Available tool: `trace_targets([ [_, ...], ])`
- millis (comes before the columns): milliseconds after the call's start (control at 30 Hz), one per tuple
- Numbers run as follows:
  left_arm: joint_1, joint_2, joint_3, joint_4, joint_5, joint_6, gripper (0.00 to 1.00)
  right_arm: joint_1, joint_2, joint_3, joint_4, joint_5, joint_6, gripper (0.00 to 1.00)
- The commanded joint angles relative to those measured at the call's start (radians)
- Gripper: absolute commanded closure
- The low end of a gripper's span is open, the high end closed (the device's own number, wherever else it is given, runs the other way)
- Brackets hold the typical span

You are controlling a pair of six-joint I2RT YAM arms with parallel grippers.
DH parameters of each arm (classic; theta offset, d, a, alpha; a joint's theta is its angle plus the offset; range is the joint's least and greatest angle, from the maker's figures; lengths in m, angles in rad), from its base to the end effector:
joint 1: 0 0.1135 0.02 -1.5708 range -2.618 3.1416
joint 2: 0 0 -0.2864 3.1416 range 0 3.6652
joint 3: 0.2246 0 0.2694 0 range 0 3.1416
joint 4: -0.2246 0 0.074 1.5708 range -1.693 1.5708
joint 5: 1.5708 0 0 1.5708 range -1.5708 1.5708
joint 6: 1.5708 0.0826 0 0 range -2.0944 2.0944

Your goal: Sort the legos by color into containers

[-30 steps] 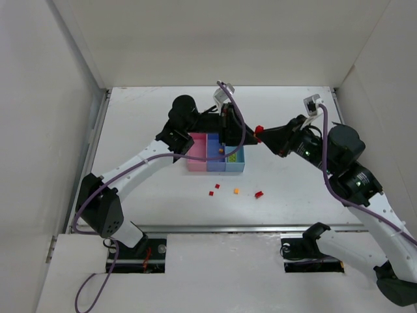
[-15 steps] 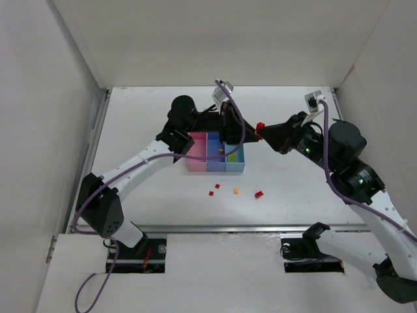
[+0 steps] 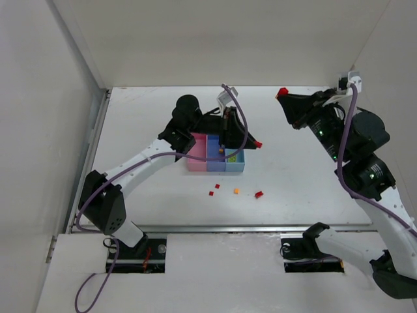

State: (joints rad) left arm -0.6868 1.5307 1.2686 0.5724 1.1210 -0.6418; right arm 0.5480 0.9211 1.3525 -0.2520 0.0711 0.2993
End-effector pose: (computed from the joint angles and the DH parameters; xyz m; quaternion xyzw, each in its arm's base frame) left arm 0.2485 -0.3000 0.4231 0.4406 0.4894 -0.6685 0.3456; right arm 0.1858 0.1065 0.5338 -0.0524 0.6390 0.2946 0.7087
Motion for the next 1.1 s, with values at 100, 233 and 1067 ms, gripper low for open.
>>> trace_targets([
  [100,0.012,-0.009,0.023,0.023,0.026,-0.009,1.00,-0.008,0.006,0.019,0.069,0.035,-0.042,1.00],
  [233,0.078,-0.009,0.024,-0.077,-0.013,0.068,1.00,-0.008,-0.021,-0.036,0.059,0.053,-0.042,1.00],
  [1067,0.084,0.017,0.123,-0.815,-0.905,0.944,1.00,-0.008,-0.080,-0.268,-0.082,0.122,0.061,1.00],
])
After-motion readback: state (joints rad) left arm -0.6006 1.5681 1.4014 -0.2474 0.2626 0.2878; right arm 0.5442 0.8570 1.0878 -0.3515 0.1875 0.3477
